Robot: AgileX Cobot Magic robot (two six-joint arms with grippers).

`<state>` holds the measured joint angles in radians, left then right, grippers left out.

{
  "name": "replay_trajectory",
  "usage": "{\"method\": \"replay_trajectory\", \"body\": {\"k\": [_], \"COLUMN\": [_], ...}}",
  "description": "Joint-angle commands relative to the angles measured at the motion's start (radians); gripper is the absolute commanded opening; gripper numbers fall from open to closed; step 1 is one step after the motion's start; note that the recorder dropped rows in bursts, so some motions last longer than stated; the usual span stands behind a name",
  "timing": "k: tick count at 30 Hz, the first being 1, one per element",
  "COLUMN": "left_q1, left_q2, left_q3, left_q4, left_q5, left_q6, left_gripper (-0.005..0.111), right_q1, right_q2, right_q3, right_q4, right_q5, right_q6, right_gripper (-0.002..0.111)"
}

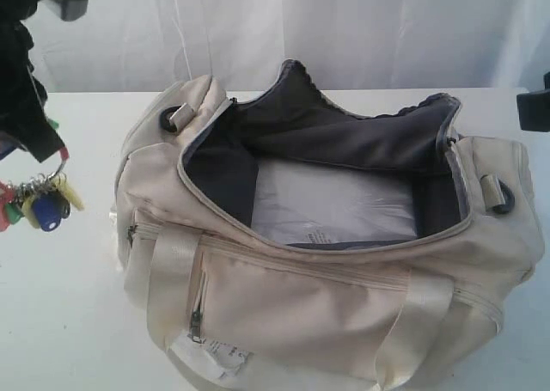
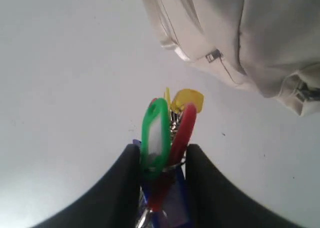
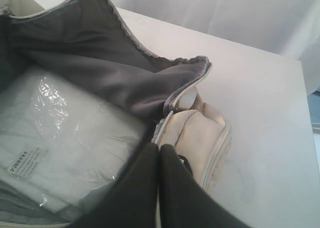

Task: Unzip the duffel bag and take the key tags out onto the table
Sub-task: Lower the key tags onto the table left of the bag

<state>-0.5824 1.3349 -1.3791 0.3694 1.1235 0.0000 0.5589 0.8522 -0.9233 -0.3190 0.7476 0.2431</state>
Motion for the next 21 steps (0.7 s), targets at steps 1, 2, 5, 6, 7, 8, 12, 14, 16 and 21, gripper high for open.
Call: {"method": "replay_trajectory", "body": {"k": [1,2,5,6,7,8,12,14,16,21], "left_q1": [0.003,0.003,0.003,0.003,0.003,0.003,0.003,0.003,0.003,0.003], "left_q2": [-0.012,-0.012,-0.012,-0.012,-0.012,-0.012,-0.006,0.008,0.019,0.032], "left_q3": [0.094,0.116,0.174,0.193,0.211,0.227,0.334,0.382,0.435,0.574], "left_q4": [0.005,0.005,0.005,0.009,0.011,0.011,0.141,0.215,0.222,0.215], "left_q5": [-0.051,-0.071,-0.121,-0.141,-0.165,-0.188,-0.362,-0.42,-0.53,-0.767], "left_q6": [-0.027,-0.03,-0.03,-0.03,-0.032,-0.037,-0.164,-0.247,-0.28,-0.334], "left_gripper": [0.0,0.0,0.0,0.0,0.0,0.0,0.0,0.0,0.0,0.0], "right_q1": [-0.001,-0.001,-0.001,-0.001,-0.001,-0.001,-0.001,-0.001,-0.001,-0.001], "right_q2": [-0.002,-0.002,-0.002,-0.002,-0.002,-0.002,-0.002,-0.002,-0.002,-0.002], "right_q3": [0.004,0.004,0.004,0.004,0.004,0.004,0.004,0.004,0.004,0.004], "right_q4": [0.005,0.005,0.005,0.005,0.005,0.005,0.005,0.005,0.007,0.009], "right_q5": [-0.01,-0.01,-0.01,-0.01,-0.01,-0.01,-0.012,-0.012,-0.012,-0.012], "right_q6": [-0.004,-0.004,-0.004,-0.004,-0.004,-0.004,-0.004,-0.004,-0.004,-0.004], "right_gripper": [0.0,0.0,0.0,0.0,0.0,0.0,0.0,0.0,0.0,0.0]}}
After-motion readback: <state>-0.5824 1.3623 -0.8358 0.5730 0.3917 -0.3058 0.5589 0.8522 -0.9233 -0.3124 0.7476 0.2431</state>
